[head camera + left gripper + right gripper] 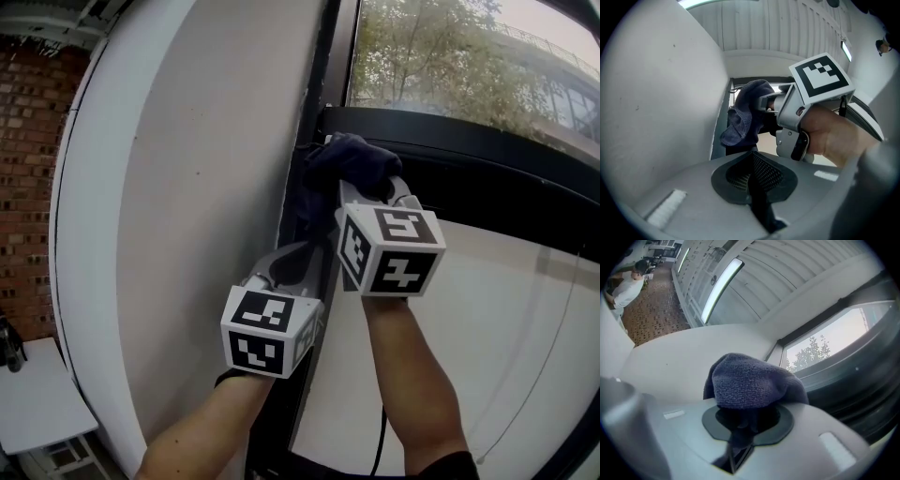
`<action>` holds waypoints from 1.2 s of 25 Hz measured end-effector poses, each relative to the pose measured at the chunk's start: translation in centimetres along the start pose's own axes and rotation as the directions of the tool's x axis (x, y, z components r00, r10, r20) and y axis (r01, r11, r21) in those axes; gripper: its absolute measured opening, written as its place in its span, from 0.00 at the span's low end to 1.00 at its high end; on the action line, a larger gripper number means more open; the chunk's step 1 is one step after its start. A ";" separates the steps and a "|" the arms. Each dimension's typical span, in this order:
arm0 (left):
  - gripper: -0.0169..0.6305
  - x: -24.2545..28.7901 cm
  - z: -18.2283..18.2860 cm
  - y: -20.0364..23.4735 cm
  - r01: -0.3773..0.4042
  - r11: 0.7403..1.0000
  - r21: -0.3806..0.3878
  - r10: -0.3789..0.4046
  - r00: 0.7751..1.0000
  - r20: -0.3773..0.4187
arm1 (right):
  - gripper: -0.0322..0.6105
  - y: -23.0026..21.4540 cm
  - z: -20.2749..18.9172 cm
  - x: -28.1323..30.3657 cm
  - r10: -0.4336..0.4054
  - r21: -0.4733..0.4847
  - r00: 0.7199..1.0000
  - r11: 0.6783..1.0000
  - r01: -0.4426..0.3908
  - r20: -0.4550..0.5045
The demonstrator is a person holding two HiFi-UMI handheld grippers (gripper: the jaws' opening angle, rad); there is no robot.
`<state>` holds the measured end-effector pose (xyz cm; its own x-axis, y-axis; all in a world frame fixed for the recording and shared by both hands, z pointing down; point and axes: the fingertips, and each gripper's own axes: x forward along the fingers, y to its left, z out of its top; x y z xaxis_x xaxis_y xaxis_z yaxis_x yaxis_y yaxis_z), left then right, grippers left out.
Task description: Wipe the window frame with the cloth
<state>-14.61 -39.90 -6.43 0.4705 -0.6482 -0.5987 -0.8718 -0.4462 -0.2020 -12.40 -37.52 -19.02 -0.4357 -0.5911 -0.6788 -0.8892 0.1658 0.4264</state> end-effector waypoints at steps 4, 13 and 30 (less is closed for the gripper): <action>0.02 0.4 -0.2 0.3 -0.009 1.000 0.003 0.009 1.000 0.006 | 0.13 -0.1 -0.2 0.5 -0.038 -0.009 0.999 0.999 0.038 -0.031; 0.02 0.7 1.1 -0.4 0.009 1.000 0.008 -0.009 0.999 0.035 | 0.13 -1.3 0.3 -0.1 -0.086 -0.027 0.995 0.996 0.085 -0.052; 0.02 -0.2 1.9 -3.8 0.114 0.991 -0.066 -0.112 0.993 0.033 | 0.13 -6.7 2.6 -5.0 -0.211 -0.100 0.973 0.974 0.202 -0.090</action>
<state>-11.62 -36.92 -6.99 0.5604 -0.5736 -0.5975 -0.8017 -0.5569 -0.2173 -4.66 -33.62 -20.01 -0.2236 -0.6816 -0.6968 -0.9404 -0.0371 0.3381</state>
